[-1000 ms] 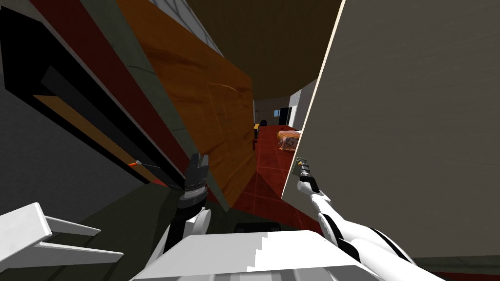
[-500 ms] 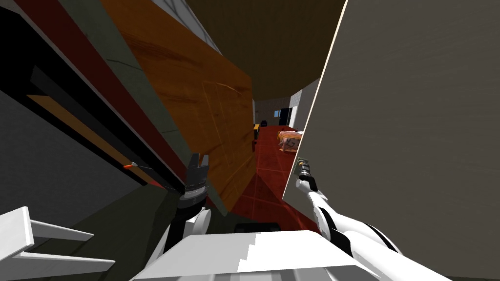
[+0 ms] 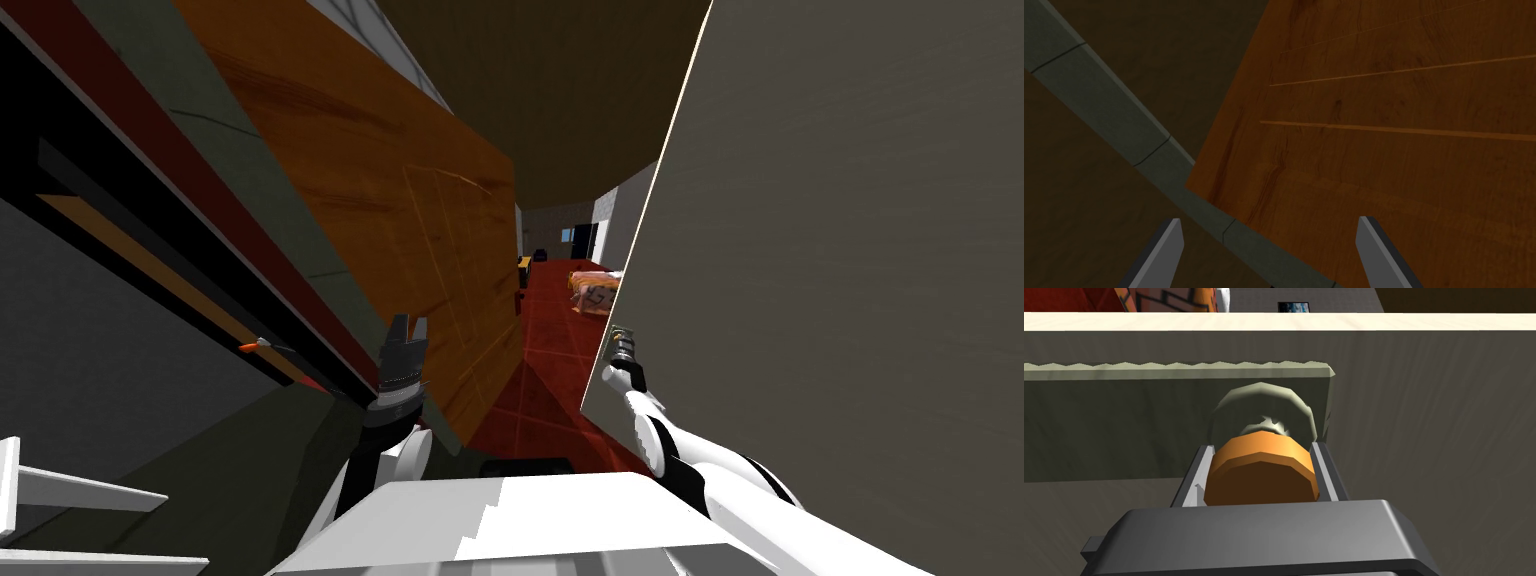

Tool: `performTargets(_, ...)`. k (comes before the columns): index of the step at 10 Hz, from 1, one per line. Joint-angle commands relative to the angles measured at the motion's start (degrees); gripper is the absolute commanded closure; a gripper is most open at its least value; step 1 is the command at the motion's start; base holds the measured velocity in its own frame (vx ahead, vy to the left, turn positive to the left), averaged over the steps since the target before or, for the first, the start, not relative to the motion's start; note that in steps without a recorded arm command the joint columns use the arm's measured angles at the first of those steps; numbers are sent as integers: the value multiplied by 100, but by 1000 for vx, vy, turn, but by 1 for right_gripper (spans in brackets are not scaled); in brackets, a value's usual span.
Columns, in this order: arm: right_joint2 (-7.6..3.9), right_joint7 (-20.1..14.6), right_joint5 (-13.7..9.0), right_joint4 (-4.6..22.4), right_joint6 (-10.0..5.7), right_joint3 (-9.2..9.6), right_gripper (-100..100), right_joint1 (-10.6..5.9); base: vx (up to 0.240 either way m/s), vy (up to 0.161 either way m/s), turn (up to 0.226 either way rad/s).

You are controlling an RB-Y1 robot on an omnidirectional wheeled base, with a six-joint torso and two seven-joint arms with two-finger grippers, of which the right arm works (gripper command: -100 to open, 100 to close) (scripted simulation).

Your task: Push the door open

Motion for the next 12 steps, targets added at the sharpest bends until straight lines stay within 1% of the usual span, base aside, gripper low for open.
performTargets(1, 41, 214, -42, -10, -20, -219, 100, -78, 147, -67, 8)
performTargets(3, 116, 402, -76, 81, -38, -407, 100, -168, 123, -38, 7)
performTargets(4, 96, 324, -62, 107, -50, -341, 100, -139, 48, -17, -7)
performTargets(5, 134, 511, -143, 109, -178, -513, 100, -192, 82, -87, -4)
performTargets(10, 206, 799, -276, 139, -404, -784, 100, -276, 124, -127, 12)
performTargets(11, 235, 916, -330, 151, -496, -894, 100, -310, 137, -121, 7)
performTargets(12, 235, 916, -330, 164, -496, -894, 100, -310, 104, -86, 1)
